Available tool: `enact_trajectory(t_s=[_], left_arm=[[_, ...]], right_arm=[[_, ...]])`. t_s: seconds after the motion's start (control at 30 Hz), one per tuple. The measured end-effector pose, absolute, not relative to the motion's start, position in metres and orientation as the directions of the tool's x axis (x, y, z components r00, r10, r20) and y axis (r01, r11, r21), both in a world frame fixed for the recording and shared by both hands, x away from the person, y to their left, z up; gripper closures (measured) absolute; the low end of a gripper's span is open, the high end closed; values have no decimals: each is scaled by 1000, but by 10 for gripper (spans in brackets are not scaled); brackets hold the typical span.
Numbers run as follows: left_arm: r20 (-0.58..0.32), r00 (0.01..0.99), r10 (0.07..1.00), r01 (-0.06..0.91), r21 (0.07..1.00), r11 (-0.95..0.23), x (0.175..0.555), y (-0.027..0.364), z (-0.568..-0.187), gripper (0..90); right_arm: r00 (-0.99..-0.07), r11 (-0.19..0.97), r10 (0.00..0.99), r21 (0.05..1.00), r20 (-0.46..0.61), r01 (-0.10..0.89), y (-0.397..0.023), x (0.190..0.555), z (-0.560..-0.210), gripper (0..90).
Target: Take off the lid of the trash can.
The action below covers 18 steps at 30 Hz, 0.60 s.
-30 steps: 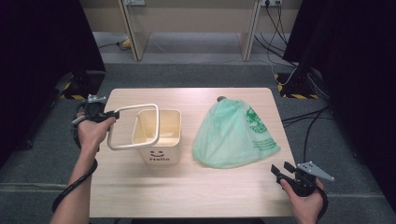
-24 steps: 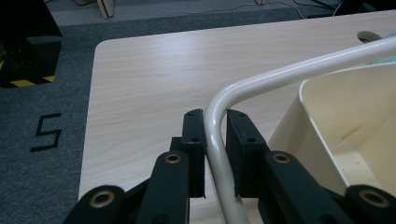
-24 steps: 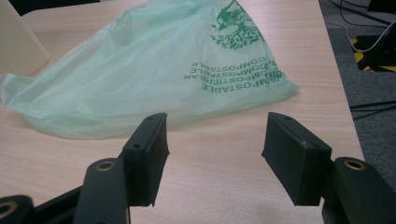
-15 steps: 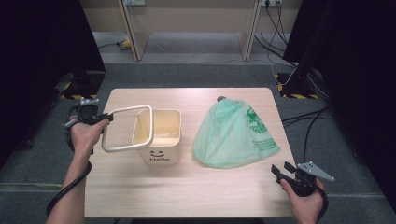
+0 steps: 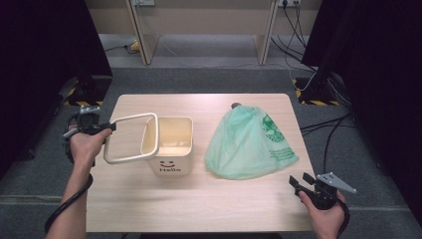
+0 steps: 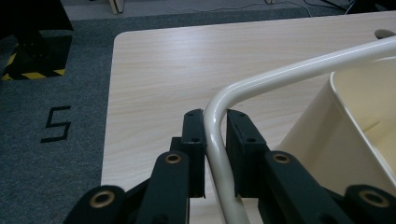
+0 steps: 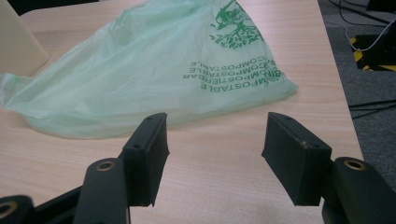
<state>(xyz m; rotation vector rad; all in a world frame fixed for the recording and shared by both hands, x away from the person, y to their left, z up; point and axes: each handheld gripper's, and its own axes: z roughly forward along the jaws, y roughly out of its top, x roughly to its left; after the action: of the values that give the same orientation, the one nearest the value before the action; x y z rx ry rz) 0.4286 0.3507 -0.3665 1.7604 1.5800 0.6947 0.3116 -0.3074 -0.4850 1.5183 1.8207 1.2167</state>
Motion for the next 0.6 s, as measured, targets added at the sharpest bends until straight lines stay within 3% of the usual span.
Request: enact_trajectory(t_s=[0.6], left_arm=[[-42,106,993,638,769,-36,423,365,-368,772]], right_arm=[[-273,-9,945,850,179,526,-308,312,-485,398]])
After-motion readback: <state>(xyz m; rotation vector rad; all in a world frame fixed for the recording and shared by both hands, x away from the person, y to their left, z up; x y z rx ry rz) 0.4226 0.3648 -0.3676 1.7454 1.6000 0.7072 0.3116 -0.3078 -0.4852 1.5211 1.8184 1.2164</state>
